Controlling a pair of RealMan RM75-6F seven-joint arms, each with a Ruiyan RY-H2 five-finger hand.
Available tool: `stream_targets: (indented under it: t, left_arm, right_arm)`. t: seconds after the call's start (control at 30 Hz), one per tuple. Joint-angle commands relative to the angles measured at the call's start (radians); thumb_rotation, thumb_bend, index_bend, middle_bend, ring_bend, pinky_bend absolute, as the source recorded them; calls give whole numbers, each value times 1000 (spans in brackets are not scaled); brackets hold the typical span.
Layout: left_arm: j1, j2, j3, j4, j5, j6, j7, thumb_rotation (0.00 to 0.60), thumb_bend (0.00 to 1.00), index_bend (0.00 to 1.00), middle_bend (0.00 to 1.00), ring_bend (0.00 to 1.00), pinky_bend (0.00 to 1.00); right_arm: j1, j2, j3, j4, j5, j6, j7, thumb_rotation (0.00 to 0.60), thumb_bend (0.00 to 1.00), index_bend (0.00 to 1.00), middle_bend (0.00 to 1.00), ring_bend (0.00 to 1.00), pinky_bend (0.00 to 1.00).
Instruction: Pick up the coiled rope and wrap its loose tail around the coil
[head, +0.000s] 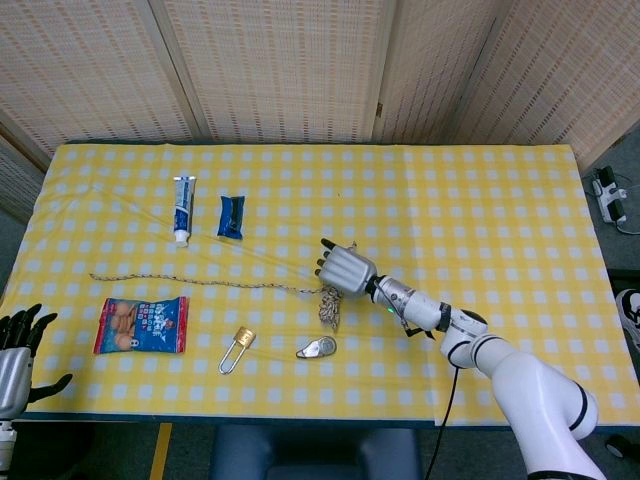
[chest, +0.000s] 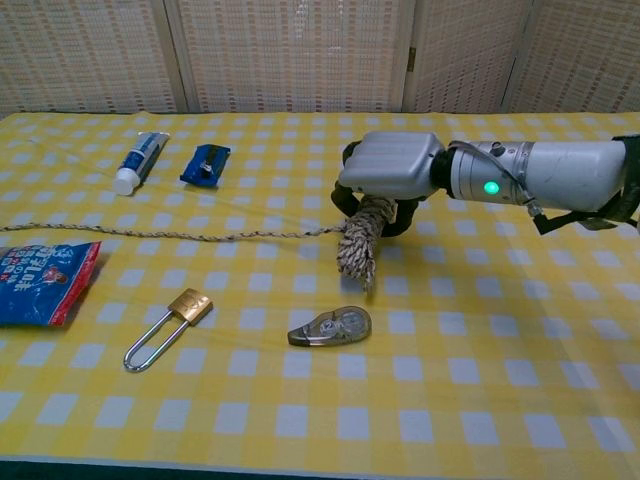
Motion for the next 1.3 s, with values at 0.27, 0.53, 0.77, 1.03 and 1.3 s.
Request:
stream_targets:
  t: [0.27, 0.53, 0.77, 1.03, 1.3]
  left_arm:
    - [-45, 5, -8, -13, 64, -14, 13, 600, 154, 200, 78, 89, 0]
    - [-149, 1, -33, -9, 140, -90, -23, 600, 154, 235, 90, 118, 4]
    - [-274, -40, -80, 17, 150, -200, -67, 600, 159, 286, 130, 148, 39]
    - [-416, -123, -140, 54, 84, -346, -79, 600, 183, 360, 174, 181, 70]
    - [-543, -275, -183, 219, -58, -492, -10, 600, 302, 435, 205, 203, 89]
  right_arm:
    - [-99, 155, 42, -192, 94, 48, -49, 600, 511, 690, 567, 628, 477]
    - [-195, 266, 77, -344, 188, 81, -84, 600, 581, 797, 648, 727, 564]
    - [-260, 308, 95, -386, 217, 134, -19, 600, 603, 826, 668, 741, 584]
    - [-301, 312, 109, -367, 202, 192, 98, 600, 609, 830, 670, 742, 586]
    - [-324, 311, 117, -348, 205, 194, 122, 600, 609, 830, 670, 743, 586]
